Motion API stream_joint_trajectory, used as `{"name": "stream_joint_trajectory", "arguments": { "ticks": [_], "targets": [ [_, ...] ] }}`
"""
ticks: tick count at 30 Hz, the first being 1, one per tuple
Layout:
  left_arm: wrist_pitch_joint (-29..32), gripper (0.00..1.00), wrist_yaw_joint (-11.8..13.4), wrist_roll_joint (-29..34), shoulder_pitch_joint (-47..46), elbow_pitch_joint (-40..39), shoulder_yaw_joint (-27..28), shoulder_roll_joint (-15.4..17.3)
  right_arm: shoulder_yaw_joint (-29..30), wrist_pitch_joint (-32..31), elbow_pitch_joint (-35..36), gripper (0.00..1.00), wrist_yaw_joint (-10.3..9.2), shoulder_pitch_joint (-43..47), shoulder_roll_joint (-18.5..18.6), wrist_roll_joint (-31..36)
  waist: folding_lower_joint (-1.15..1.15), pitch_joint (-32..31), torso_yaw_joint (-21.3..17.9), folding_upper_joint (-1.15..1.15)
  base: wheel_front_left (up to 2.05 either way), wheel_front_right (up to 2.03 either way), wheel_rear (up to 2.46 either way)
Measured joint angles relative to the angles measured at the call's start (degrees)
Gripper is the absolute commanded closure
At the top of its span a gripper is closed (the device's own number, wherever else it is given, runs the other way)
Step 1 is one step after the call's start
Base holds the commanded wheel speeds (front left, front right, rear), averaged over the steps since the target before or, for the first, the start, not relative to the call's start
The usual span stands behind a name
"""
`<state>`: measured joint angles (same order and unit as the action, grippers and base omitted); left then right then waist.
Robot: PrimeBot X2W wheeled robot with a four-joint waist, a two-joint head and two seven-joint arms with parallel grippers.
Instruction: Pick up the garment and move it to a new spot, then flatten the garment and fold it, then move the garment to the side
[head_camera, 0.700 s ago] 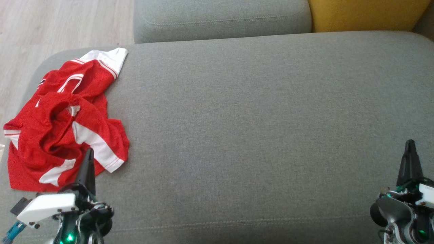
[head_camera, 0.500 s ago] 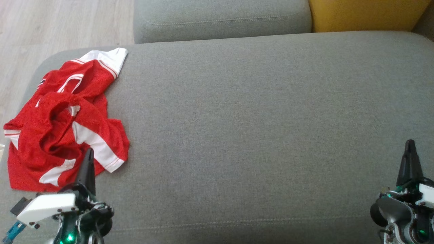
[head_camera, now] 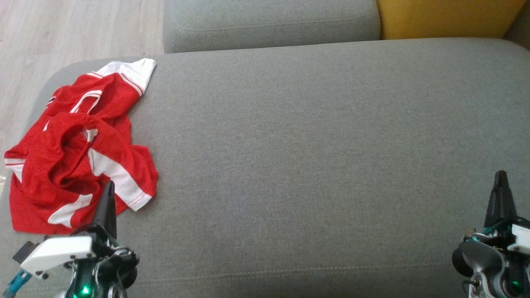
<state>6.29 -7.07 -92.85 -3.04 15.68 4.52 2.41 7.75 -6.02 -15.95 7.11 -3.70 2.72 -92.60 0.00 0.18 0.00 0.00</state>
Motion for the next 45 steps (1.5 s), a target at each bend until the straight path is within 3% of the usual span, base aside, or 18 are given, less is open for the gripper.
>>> {"name": "stream_joint_trajectory", "arguments": {
  "ticks": [34, 35, 45],
  "targets": [
    [0.0, 1.0, 0.0, 0.0, 0.0, 0.0, 0.0, 0.0, 0.0, 0.0, 0.0, 1.0, 0.0, 0.0, 0.0, 0.0, 0.0, 0.0, 0.0, 0.0, 0.0, 0.0, 0.0],
    [0.0, 0.0, 0.0, 0.0, 0.0, 0.0, 0.0, 0.0, 0.0, 0.0, 0.0, 0.0, 0.0, 0.0, 0.0, 0.0, 0.0, 0.0, 0.0, 0.0, 0.0, 0.0, 0.0],
    [-0.43, 0.0, 0.26, -0.03, 4.53, 4.42, -0.74, -0.77, -0.77, 0.64, -4.71, 0.0, -0.07, 3.44, -0.35, -0.03, 0.0, 0.01, -0.01, 0.0, 0.0, 0.0, 0.0]
  ]
}}
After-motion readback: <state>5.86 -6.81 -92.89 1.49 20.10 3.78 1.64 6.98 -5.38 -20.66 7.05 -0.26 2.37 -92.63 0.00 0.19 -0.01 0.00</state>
